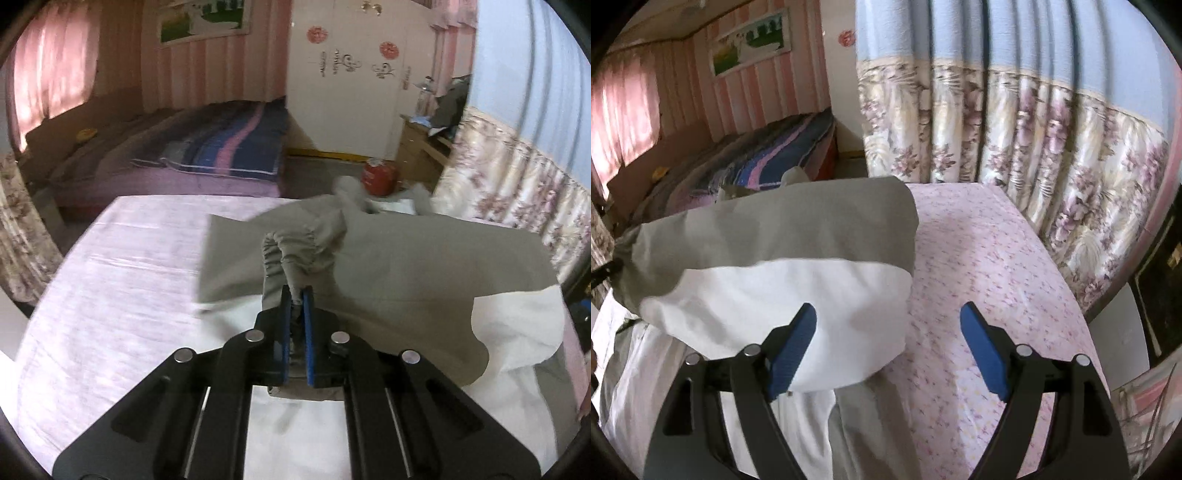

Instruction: Fold large clothes

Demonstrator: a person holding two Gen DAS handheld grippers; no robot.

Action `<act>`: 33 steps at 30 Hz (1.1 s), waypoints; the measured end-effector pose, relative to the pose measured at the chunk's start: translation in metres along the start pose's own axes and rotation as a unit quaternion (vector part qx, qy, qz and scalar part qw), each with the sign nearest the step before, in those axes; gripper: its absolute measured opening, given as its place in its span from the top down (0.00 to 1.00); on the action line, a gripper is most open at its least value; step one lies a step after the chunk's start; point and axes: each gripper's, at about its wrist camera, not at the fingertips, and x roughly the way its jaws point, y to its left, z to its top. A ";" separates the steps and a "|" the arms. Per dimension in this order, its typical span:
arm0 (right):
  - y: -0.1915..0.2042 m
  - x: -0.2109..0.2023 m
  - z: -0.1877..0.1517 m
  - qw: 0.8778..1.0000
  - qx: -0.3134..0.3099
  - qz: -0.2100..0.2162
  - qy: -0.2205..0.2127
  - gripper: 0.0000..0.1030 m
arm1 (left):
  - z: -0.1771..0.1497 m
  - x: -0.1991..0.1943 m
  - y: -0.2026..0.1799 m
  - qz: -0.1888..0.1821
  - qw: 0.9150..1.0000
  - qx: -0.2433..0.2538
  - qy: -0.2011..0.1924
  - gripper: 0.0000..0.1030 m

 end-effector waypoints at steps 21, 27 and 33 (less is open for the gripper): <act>-0.010 0.001 -0.018 0.999 -0.007 0.027 0.025 0.14 | -0.034 0.017 0.079 0.048 0.998 -0.009 0.035 0.22; -0.009 -0.007 -0.030 0.999 -0.018 0.040 0.021 0.14 | -0.065 -0.025 0.070 0.025 0.999 0.016 0.021 0.11; 0.018 0.010 0.021 0.999 -0.026 0.029 0.001 0.14 | -0.033 -0.030 0.042 0.011 0.999 0.039 -0.005 0.07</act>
